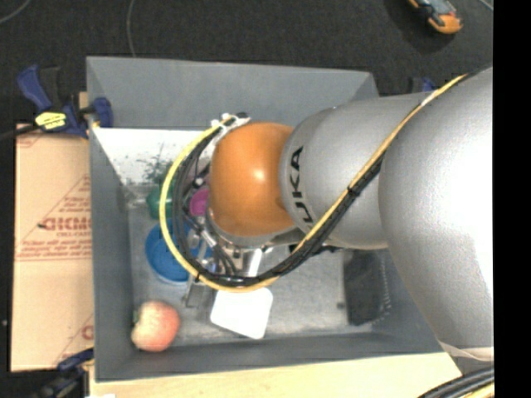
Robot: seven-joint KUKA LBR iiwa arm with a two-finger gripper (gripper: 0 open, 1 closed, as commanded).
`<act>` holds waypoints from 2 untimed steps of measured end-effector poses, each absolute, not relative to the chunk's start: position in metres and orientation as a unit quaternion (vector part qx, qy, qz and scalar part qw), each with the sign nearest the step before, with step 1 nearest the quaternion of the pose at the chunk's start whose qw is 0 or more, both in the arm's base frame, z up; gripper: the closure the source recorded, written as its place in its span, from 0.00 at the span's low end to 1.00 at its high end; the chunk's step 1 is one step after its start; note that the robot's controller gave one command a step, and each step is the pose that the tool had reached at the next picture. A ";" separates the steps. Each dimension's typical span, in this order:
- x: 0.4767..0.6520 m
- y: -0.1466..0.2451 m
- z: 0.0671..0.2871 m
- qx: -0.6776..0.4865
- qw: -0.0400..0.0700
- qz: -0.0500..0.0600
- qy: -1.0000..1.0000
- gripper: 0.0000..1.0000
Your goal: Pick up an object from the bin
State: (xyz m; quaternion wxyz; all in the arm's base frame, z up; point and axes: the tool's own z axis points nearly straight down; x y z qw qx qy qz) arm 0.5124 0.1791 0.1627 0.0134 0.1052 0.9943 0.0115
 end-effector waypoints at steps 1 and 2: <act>0.540 0.152 0.069 -0.003 0.016 0.010 1.000 0.00; 0.539 0.154 0.075 0.005 0.016 0.011 1.000 0.00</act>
Offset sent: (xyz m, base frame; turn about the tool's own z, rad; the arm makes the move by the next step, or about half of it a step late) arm 0.0210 -0.0067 -0.0099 -0.0032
